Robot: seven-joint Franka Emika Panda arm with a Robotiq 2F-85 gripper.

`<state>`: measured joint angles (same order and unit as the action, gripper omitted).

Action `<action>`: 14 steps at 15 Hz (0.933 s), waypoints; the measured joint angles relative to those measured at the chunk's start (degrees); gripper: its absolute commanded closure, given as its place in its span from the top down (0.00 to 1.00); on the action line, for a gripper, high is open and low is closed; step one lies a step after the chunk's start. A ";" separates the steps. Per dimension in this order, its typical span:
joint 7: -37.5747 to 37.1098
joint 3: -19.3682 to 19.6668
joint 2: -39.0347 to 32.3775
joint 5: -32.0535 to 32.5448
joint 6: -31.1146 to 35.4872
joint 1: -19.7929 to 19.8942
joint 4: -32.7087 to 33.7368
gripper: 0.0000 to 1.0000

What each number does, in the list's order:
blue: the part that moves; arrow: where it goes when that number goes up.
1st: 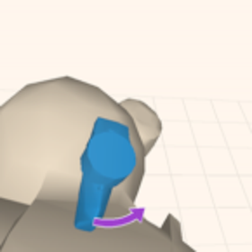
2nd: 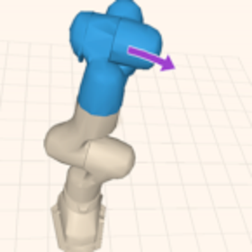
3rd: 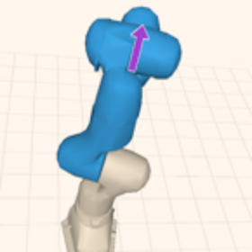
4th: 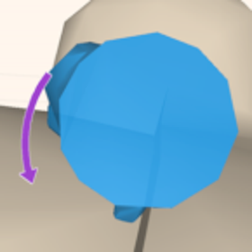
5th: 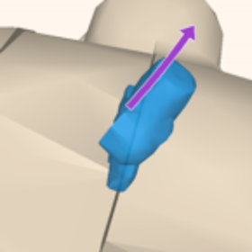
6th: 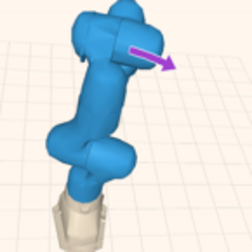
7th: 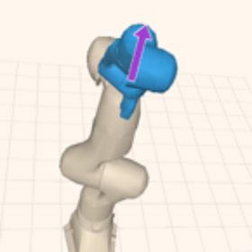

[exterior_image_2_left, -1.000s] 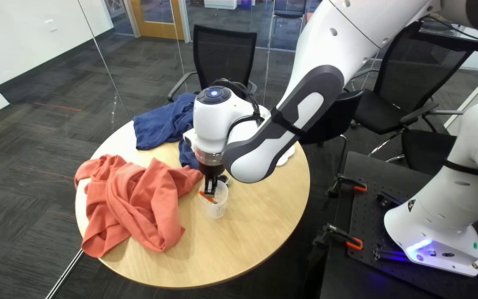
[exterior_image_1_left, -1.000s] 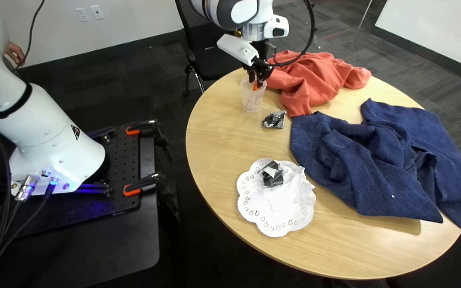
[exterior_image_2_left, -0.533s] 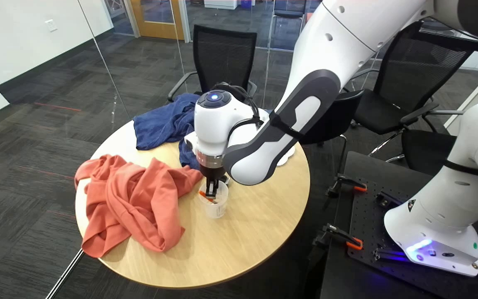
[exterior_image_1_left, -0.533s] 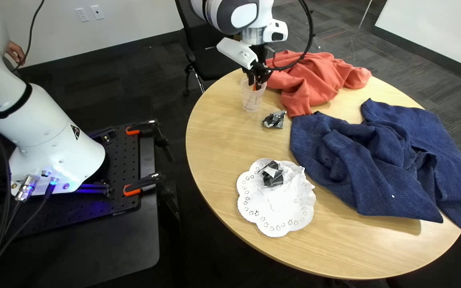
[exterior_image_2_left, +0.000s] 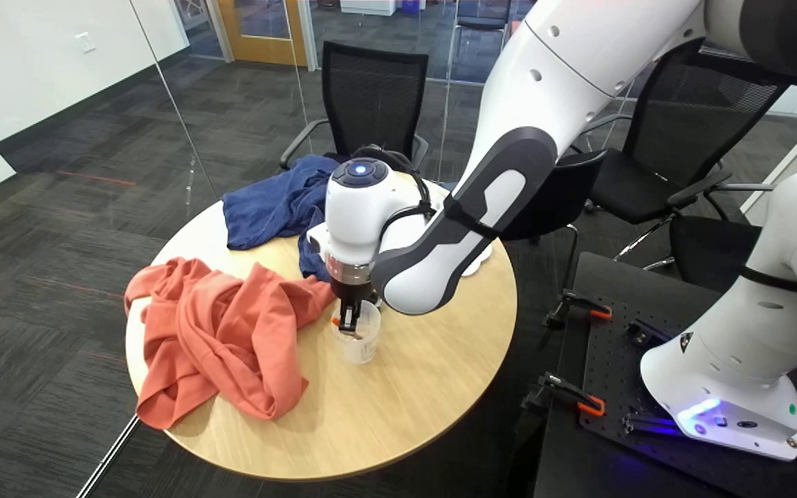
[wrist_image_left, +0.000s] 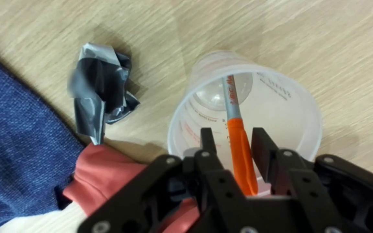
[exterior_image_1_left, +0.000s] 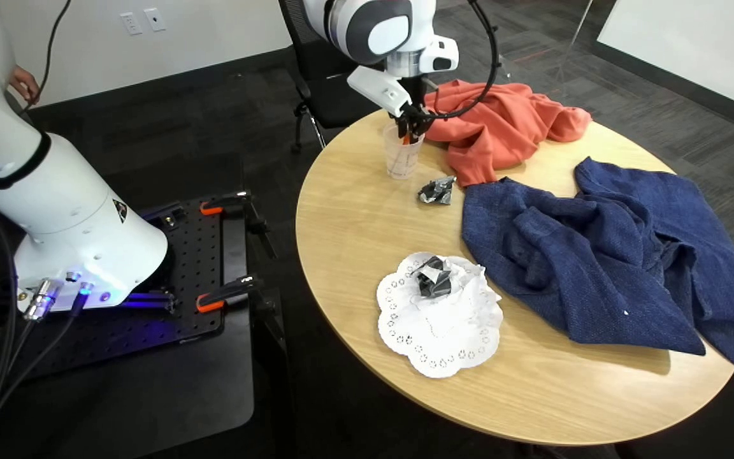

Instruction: Remove the pen from the plastic cup.

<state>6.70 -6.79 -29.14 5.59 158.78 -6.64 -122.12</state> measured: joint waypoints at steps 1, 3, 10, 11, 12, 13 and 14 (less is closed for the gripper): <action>0.00 -0.04 -0.27 0.00 0.64 0.10 0.03 0.36; 0.00 -0.05 -0.85 0.00 1.77 0.21 0.20 0.20; 0.01 -0.14 -2.35 0.00 2.79 0.26 1.33 0.04; 0.01 -0.14 -2.34 0.00 2.79 0.25 1.33 0.04; 0.01 -0.14 -2.29 0.03 2.79 0.21 1.33 0.04; 0.01 -0.13 -2.06 0.08 2.79 0.14 1.23 0.04; -0.02 -0.13 -1.55 0.13 2.80 0.02 0.95 0.04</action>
<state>6.68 -6.92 -30.70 5.72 161.58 -6.63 -121.17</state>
